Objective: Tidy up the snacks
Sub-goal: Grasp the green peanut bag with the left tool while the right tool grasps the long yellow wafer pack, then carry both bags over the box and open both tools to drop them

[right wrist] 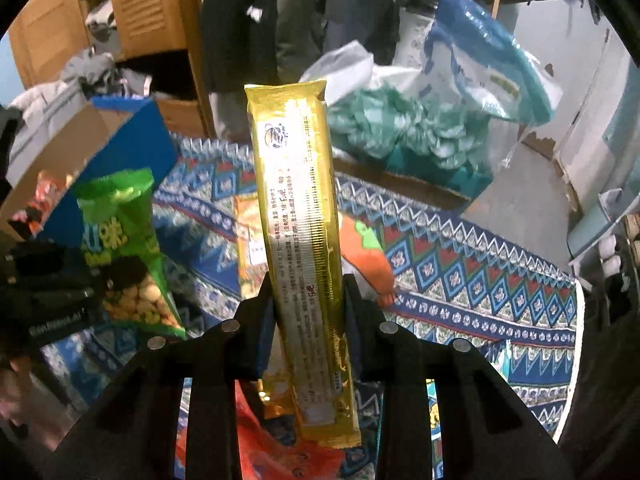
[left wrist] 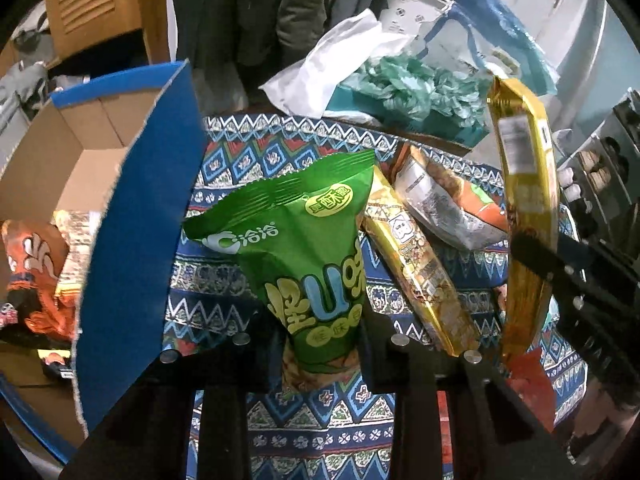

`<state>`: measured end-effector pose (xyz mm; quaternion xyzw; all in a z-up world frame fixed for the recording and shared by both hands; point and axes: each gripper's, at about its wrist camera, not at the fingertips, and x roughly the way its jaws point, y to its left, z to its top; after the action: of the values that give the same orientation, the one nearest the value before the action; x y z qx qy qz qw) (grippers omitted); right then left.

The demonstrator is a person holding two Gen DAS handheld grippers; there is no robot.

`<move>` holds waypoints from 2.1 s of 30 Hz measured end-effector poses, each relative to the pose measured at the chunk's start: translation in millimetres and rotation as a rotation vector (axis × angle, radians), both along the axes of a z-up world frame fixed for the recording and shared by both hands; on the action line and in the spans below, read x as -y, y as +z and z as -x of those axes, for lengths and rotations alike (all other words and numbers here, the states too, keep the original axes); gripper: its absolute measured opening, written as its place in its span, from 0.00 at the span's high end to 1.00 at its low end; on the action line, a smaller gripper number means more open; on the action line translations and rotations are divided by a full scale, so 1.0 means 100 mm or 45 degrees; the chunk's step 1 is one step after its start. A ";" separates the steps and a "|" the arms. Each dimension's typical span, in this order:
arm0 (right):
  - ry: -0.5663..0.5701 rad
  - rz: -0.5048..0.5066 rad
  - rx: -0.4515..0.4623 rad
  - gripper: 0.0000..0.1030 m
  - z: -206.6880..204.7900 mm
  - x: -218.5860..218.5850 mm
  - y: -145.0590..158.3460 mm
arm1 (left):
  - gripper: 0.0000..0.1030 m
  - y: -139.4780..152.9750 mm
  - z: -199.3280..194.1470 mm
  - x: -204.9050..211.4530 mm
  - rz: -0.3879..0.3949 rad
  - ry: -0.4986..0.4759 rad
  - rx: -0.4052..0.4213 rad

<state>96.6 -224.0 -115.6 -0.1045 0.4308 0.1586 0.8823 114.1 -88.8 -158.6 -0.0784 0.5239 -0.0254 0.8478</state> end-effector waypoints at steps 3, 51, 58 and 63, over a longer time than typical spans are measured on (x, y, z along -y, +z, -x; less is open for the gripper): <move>-0.014 -0.037 0.038 0.72 0.02 0.00 0.12 | 0.70 0.10 0.02 0.00 -0.017 -0.023 0.030; 0.166 -0.224 0.147 0.72 0.06 -1.47 0.99 | 0.70 1.20 0.43 -1.51 -0.107 0.147 0.238; 0.226 -0.246 0.093 0.72 0.06 -1.92 0.96 | 0.70 1.15 0.45 -1.85 -0.129 0.194 0.237; 0.253 -0.277 0.046 0.72 0.03 -2.18 0.91 | 0.70 1.12 0.46 -2.04 -0.137 0.238 0.237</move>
<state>93.2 -6.0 -24.8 -0.0533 0.3827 0.2889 0.8759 67.6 115.0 -46.3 -0.0788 0.4342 0.0745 0.8943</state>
